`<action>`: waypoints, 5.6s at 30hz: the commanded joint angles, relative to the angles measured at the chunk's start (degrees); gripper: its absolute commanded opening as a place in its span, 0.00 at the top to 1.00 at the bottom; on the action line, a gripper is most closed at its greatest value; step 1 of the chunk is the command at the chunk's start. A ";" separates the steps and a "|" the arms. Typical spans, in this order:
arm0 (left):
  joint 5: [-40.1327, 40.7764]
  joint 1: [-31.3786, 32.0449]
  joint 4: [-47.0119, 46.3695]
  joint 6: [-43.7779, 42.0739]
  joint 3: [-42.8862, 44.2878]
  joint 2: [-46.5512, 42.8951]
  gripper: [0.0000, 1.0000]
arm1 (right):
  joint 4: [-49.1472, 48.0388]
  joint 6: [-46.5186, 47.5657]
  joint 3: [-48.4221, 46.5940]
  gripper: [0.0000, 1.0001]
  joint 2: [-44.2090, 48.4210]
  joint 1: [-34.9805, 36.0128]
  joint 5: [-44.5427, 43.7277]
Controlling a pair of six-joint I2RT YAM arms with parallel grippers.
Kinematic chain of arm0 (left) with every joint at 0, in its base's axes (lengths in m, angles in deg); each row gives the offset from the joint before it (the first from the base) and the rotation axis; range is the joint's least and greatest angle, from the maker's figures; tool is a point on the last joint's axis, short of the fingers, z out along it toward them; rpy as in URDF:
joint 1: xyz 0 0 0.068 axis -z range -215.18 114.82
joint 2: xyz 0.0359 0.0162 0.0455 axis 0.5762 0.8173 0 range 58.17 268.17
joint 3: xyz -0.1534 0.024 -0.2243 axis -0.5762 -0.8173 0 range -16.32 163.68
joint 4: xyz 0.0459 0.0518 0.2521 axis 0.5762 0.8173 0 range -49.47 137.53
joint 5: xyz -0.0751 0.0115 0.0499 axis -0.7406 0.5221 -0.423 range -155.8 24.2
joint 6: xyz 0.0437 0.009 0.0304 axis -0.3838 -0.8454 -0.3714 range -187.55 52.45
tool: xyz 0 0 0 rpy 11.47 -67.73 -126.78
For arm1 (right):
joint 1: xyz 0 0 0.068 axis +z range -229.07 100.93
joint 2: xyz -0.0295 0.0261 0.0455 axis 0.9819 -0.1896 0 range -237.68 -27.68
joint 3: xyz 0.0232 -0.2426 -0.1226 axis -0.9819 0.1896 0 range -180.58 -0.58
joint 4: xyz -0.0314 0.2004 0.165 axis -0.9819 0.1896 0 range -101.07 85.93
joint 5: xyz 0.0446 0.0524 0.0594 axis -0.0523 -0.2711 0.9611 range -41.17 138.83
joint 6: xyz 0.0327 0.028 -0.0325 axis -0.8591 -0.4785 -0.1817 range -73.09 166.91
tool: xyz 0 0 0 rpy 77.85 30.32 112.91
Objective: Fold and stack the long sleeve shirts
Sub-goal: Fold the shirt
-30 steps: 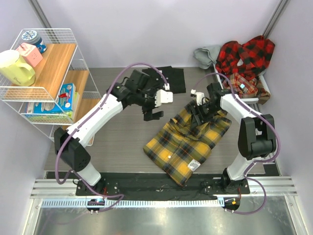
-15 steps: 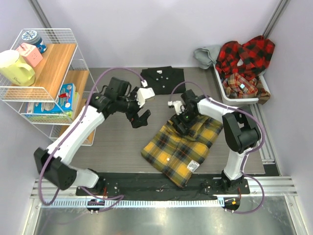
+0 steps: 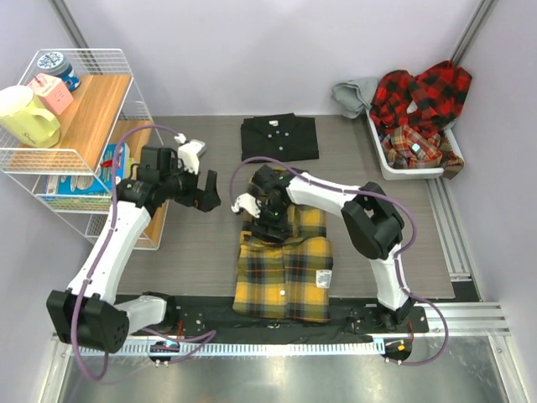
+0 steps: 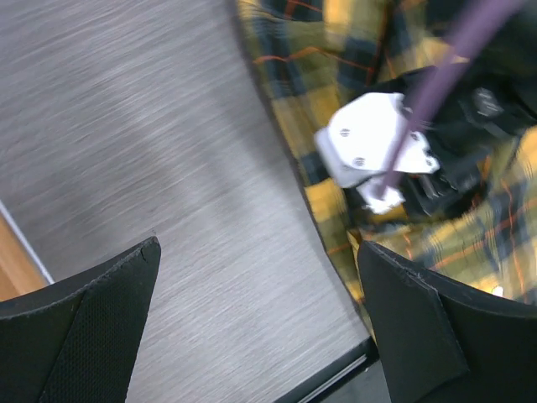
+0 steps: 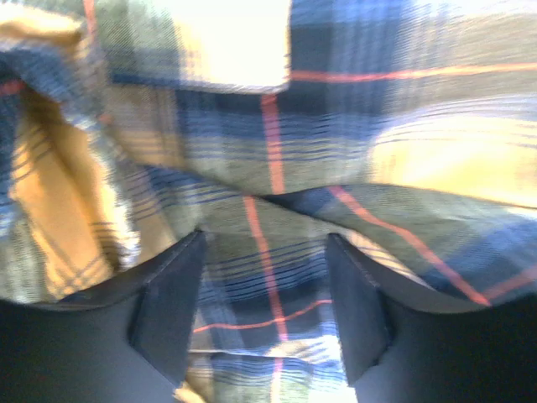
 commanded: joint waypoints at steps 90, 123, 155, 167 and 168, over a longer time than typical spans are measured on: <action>-23.79 7.90 -18.44 17.00 -17.40 15.58 0.29 | -7.69 -35.46 26.91 0.38 24.27 -29.42 25.98; -20.63 9.66 -22.83 17.52 -14.76 19.20 0.54 | -8.82 -33.34 24.27 0.32 22.33 -28.45 18.07; -21.68 3.59 -17.38 10.31 -14.13 9.29 0.31 | -8.39 -31.24 28.39 0.59 34.01 -26.96 22.81; -15.19 17.74 -15.01 -9.36 -8.61 14.09 0.40 | -18.67 -35.80 26.73 0.72 22.86 -22.56 22.55; -15.18 17.74 -15.01 -10.68 -7.04 14.97 0.40 | -19.02 -36.07 25.68 0.72 22.07 -22.47 22.56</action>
